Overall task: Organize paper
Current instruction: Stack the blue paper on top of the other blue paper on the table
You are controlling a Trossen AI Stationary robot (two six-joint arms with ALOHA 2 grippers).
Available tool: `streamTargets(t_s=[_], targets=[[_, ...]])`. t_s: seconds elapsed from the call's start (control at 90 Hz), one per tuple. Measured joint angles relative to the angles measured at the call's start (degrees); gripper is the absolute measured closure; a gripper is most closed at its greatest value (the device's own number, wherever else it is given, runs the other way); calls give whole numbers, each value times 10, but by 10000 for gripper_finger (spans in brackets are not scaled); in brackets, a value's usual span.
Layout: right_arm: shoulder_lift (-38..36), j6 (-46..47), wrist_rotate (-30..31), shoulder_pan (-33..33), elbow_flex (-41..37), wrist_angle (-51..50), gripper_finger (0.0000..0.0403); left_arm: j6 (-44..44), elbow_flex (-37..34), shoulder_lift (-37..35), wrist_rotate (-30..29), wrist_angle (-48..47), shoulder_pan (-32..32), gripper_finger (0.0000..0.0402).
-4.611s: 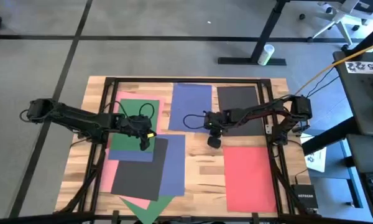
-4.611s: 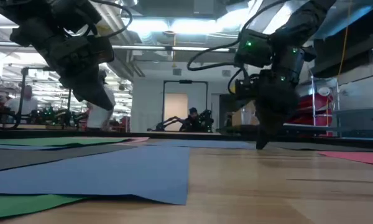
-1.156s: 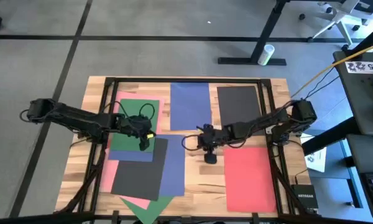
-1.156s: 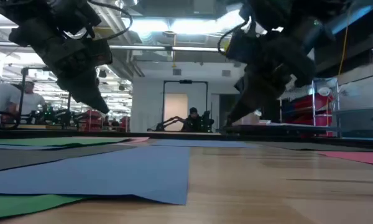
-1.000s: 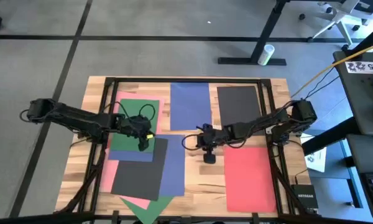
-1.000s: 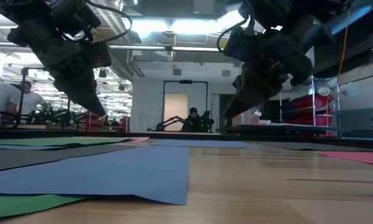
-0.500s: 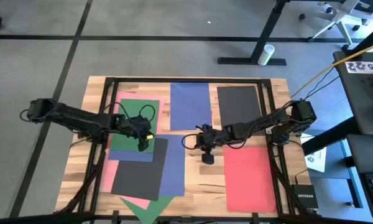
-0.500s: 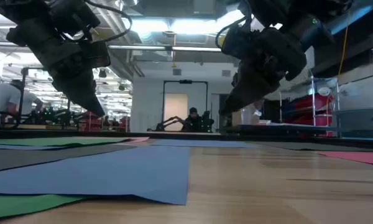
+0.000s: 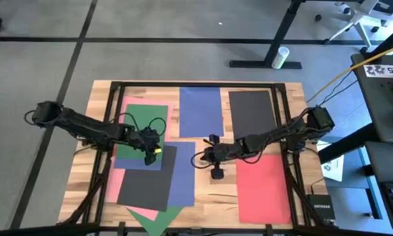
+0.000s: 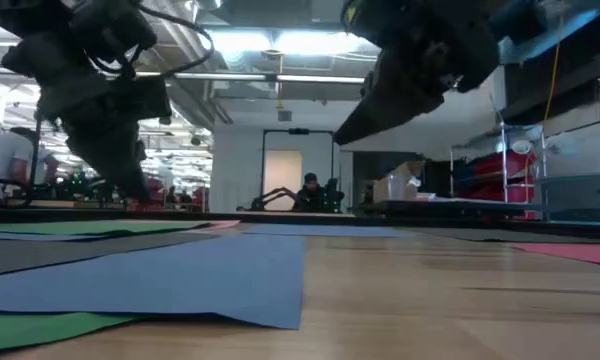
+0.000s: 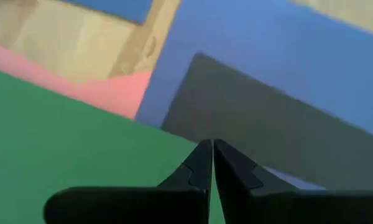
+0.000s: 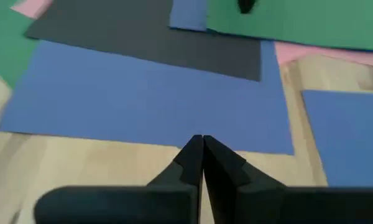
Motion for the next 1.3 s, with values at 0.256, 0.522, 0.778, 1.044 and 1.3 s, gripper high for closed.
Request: streamTargets(t_s=[0.256,0.522,0.778,1.044,1.3], targets=[[93,10,17,38,104,-74,401,-13,0,48,0,8,-28,402],[162,22,42,52,220,-172,401,-21,0,57,0,35,-58,402],[228,18,17,73,294,-206,361,-40,0,71,0,31,-75,402],[279,16,16,114,351,-246,273,-49,2,86,-4,37,-83,402],[283,33,16,171,377,-258,260,-41,1,90,-8,35,-83,402]])
